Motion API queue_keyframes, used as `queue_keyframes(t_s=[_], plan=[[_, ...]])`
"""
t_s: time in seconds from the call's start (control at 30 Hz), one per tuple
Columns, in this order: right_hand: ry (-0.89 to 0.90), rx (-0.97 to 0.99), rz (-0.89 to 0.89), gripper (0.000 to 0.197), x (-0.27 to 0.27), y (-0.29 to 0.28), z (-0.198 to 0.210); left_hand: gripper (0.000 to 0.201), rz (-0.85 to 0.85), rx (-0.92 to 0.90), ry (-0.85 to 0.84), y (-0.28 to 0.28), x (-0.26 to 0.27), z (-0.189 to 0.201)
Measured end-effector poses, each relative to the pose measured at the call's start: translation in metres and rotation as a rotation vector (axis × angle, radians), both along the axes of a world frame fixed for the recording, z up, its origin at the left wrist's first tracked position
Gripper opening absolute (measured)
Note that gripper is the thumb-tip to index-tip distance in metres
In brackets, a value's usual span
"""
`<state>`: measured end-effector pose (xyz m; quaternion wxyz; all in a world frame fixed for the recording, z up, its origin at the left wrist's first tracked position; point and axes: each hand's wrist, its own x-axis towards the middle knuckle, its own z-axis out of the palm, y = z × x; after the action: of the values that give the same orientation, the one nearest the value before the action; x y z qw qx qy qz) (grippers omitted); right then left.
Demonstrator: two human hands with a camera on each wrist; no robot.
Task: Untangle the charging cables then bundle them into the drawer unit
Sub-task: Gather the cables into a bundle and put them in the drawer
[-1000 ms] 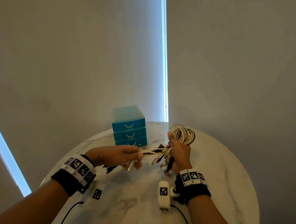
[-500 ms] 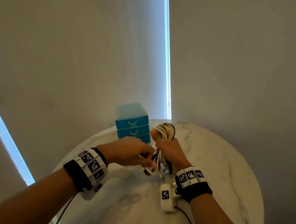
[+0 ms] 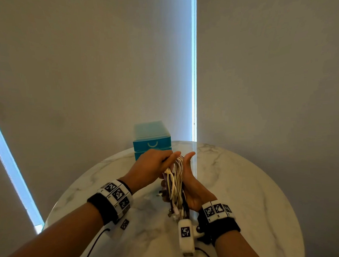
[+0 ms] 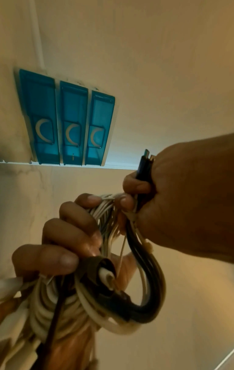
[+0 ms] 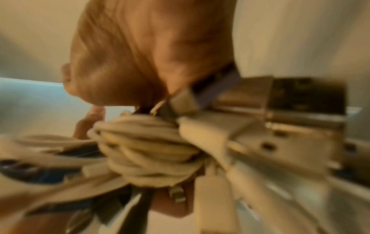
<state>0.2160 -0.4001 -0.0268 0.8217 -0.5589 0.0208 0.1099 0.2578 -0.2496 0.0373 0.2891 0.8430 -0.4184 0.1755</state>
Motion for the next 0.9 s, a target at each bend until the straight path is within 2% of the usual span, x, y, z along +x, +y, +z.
queue_keyframes(t_s=[0.03,0.07,0.1,0.2,0.23,0.3,0.4,0.57,0.67,0.77,0.83,0.9], plan=[[-0.02,0.033,0.056,0.128,0.002,0.0,-0.004,0.043,0.002,-0.001,0.008,0.001,0.002,0.0],[-0.028,0.046,0.111,0.123,-0.002,0.002,-0.003,0.041,0.009,0.029,0.008,0.002,0.004,0.0],[-0.055,0.048,0.145,0.107,-0.001,0.002,-0.005,0.039,0.026,0.085,-0.012,0.002,0.006,0.0],[-0.093,0.035,0.214,0.042,-0.002,-0.002,-0.01,0.044,0.074,0.204,-0.084,-0.004,0.011,0.003],[-0.093,0.05,0.235,0.032,0.0,-0.002,-0.012,0.046,0.056,0.202,-0.054,-0.005,0.013,0.005],[-0.065,0.097,0.244,0.023,0.002,-0.005,-0.011,0.046,-0.021,0.185,0.071,-0.005,0.015,0.012],[-0.046,0.158,0.218,0.028,0.004,-0.014,-0.005,0.028,-0.105,0.126,0.181,0.002,0.018,0.021],[0.011,0.25,0.11,0.032,0.006,-0.014,-0.003,0.017,-0.03,-0.117,0.231,0.004,0.025,0.021],[0.013,0.256,0.052,0.029,0.006,-0.011,-0.006,0.018,-0.033,-0.179,0.284,-0.006,0.028,0.013],[0.012,0.243,-0.023,0.039,0.016,-0.012,-0.011,0.032,0.015,-0.169,0.282,-0.013,0.039,0.008],[0.006,0.312,-0.092,0.045,0.025,-0.012,-0.015,0.043,0.16,-0.162,0.19,-0.013,0.051,0.005],[-0.008,0.446,-0.139,0.04,0.036,-0.01,-0.019,0.049,0.408,0.013,-0.069,-0.008,0.068,-0.002]])
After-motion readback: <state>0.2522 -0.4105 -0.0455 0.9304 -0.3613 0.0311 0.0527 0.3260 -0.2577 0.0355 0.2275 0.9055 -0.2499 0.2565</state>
